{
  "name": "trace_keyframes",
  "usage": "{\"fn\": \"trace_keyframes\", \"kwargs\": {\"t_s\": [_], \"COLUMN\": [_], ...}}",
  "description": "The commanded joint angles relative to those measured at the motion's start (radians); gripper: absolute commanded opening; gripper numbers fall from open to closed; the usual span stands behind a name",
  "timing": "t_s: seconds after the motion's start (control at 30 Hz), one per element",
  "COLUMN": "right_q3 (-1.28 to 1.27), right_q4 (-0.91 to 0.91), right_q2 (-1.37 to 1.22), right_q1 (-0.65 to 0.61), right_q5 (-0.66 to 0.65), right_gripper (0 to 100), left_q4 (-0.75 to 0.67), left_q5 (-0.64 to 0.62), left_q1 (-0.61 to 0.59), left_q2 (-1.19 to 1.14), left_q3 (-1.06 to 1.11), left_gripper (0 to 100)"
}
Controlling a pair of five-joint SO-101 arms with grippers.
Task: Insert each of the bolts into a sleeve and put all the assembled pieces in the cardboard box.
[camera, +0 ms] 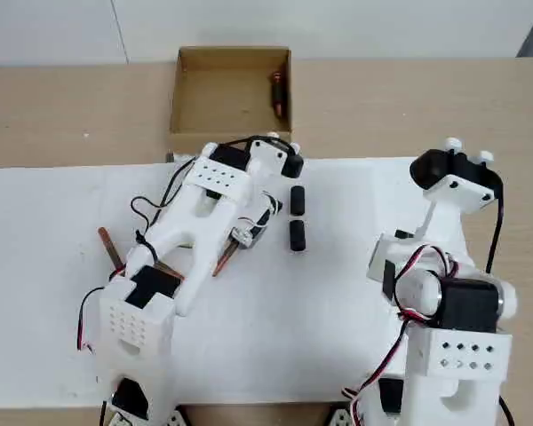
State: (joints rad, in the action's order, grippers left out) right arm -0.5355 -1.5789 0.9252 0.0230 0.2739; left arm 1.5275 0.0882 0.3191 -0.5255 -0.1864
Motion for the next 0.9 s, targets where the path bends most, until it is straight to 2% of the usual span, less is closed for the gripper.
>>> {"fn": "trace_keyframes", "kwargs": {"t_s": [0.0, 0.2, 0.33, 0.57, 0.77, 0.87], "right_q3": [0.012, 0.011, 0.008, 0.006, -0.018, -0.103], "right_q4": [0.016, 0.010, -0.015, -0.010, -0.010, -0.007], "right_q2": [0.062, 0.216, 0.295, 0.433, 0.518, 0.544], "right_q1": [0.008, 0.001, 0.001, 0.002, 0.007, 0.002], "right_q5": [0.008, 0.002, -0.061, -0.161, -0.216, -0.213], "right_gripper": [0.3, 0.3, 0.3, 0.3, 0.3, 0.3], "left_q4": [-0.018, 0.014, 0.055, 0.157, 0.115, 0.077], "left_q5": [0.000, -0.009, -0.117, -0.077, -0.080, -0.140], "left_q1": [-0.014, 0.003, 0.005, 0.002, -0.003, -0.005], "left_q2": [0.038, 0.287, 0.430, 0.671, 0.867, 0.951], "left_q3": [-0.036, -0.035, -0.035, -0.031, -0.016, 0.071], "left_gripper": [0, 0, 0, 0, 0, 0]}}
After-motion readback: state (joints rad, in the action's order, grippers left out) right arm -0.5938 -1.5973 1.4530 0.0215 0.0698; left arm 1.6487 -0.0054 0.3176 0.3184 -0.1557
